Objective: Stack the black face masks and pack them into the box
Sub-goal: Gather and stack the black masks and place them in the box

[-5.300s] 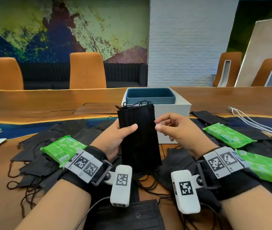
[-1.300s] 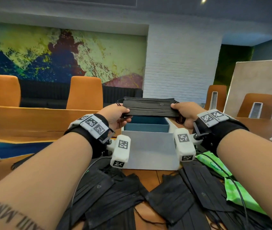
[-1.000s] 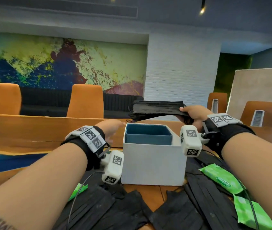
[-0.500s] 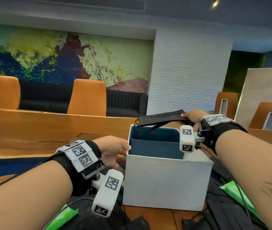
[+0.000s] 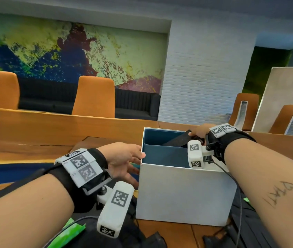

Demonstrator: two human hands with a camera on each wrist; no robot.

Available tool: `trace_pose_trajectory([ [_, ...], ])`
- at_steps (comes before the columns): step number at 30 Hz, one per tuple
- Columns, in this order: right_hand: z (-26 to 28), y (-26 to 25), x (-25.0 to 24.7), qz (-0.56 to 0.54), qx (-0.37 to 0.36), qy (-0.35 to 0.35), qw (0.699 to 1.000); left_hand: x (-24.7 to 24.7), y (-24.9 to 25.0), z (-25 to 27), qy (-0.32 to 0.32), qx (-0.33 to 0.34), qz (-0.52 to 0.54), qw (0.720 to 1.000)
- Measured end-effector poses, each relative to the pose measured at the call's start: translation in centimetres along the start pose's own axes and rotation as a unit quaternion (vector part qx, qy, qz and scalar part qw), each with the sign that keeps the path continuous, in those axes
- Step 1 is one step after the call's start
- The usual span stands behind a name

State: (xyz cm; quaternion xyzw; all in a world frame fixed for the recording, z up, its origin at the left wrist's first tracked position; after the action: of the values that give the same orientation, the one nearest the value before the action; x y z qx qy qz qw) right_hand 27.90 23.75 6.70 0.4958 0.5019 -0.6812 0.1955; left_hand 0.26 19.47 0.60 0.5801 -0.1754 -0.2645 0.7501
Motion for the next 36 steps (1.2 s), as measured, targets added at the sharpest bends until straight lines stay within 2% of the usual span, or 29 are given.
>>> trace_pose_trajectory([
  [3, -0.1, 0.7, 0.2, -0.139, 0.025, -0.034, 0.989, 0.1, 0.0, 0.2, 0.005, 0.002, 0.001, 1.0],
  [9, 1.6, 0.8, -3.1, -0.294, 0.025, -0.043, 0.954, 0.7, 0.2, 1.1, 0.022, 0.009, 0.01, 1.0],
  [15, 6.4, -0.7, -7.7, -0.435, -0.043, -0.045, 0.898, 2.3, 0.6, 3.3, 0.066, 0.009, 0.027, 0.997],
  [19, 11.2, -0.6, -9.6, -0.404, -0.074, -0.05, 0.91, 3.4, 0.8, 6.0, 0.073, 0.016, 0.027, 0.997],
  [24, 17.0, 0.4, -9.0, -0.409, -0.104, -0.097, 0.901, 4.7, 0.4, 10.0, 0.076, 0.004, -0.021, 0.997],
  [27, 20.3, 1.3, -6.8, -0.395, -0.097, -0.145, 0.902, 5.2, -0.7, 12.3, 0.086, -0.017, -0.059, 0.994],
  [31, 23.8, 3.4, -2.5, -0.328, -0.065, -0.212, 0.918, 5.1, -2.9, 14.9, 0.112, -0.049, -0.104, 0.987],
  [36, 27.0, 6.4, 2.3, -0.239, -0.009, -0.252, 0.938, 5.9, -6.0, 17.0, 0.127, -0.107, -0.207, 0.964],
])
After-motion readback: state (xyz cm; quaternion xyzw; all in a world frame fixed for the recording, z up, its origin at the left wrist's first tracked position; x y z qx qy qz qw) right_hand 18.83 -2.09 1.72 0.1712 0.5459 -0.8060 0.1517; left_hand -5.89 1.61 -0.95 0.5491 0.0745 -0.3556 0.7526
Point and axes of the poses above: each hand's wrist, its own z-axis away from the middle knuckle, its own x-axis out of the palm, y = z × x, the point moved 3 cm from there along -z, towards the middle knuckle
